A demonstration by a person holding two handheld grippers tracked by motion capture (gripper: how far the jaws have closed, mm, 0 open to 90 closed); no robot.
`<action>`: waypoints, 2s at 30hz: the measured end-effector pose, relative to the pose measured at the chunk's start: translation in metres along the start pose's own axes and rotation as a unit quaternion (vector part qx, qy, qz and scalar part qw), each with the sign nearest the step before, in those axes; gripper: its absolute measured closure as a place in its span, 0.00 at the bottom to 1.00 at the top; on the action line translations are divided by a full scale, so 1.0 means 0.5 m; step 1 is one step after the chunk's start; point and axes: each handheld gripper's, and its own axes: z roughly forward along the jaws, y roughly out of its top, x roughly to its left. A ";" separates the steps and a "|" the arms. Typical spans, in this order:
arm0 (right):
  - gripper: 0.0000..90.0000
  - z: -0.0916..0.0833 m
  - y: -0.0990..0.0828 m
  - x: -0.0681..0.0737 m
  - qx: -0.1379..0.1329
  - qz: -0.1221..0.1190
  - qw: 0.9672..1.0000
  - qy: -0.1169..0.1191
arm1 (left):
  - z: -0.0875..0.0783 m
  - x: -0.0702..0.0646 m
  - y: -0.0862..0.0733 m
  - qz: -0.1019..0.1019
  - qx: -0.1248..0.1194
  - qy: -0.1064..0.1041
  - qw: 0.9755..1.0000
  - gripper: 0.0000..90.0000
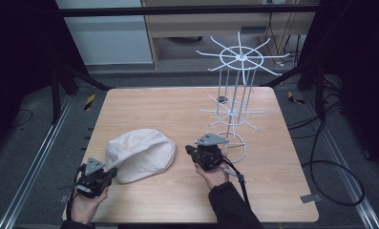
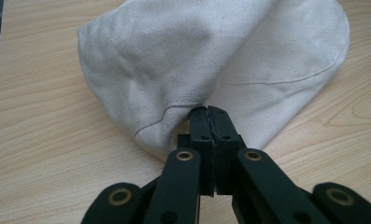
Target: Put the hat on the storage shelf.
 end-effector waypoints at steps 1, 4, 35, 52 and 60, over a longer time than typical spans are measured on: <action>1.00 0.012 0.006 0.003 -0.002 -0.003 1.000 0.000 | 0.001 0.001 0.000 0.000 0.000 0.001 1.000 0.99; 1.00 0.048 0.017 0.010 -0.005 0.000 1.000 -0.002 | 0.003 0.003 0.000 0.000 0.000 0.004 1.000 0.99; 1.00 0.222 0.019 0.018 0.039 -0.002 0.999 0.028 | 0.036 0.046 0.006 -0.011 0.006 0.018 1.000 0.99; 1.00 0.196 -0.009 0.065 0.079 -0.040 0.994 0.063 | 0.076 0.070 0.028 -0.025 -0.004 0.022 0.999 0.99; 1.00 0.185 -0.017 0.090 0.084 -0.056 0.992 0.081 | 0.101 0.065 0.051 -0.019 -0.014 0.025 0.999 0.99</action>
